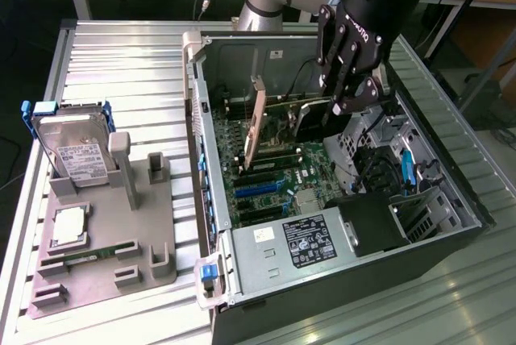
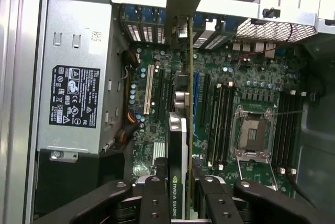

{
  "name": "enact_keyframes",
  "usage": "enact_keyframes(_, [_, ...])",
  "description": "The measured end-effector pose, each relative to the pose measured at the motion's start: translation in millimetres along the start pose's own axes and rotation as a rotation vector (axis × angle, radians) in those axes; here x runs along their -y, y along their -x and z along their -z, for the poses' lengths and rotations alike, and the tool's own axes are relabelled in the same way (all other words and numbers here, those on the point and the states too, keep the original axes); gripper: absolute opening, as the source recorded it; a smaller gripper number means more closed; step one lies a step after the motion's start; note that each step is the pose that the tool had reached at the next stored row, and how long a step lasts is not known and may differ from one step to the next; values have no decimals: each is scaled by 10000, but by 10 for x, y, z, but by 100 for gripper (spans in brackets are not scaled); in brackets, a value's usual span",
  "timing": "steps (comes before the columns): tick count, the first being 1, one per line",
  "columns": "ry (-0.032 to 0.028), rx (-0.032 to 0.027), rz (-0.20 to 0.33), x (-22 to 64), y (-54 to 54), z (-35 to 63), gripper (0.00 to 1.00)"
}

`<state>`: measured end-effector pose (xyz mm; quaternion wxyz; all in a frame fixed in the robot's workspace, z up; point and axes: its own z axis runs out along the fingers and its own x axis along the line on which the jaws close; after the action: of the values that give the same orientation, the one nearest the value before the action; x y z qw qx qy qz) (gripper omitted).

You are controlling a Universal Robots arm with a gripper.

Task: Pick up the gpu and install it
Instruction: 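Insert the gpu into the slot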

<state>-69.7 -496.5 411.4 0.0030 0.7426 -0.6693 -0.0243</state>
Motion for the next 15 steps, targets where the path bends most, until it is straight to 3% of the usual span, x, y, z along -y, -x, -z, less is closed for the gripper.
enact_keyframes(3, [-10,-1,-349,3,-2,-126,27])
enact_keyframes(15, [-13,-5,-488,11,-9,-344,27])
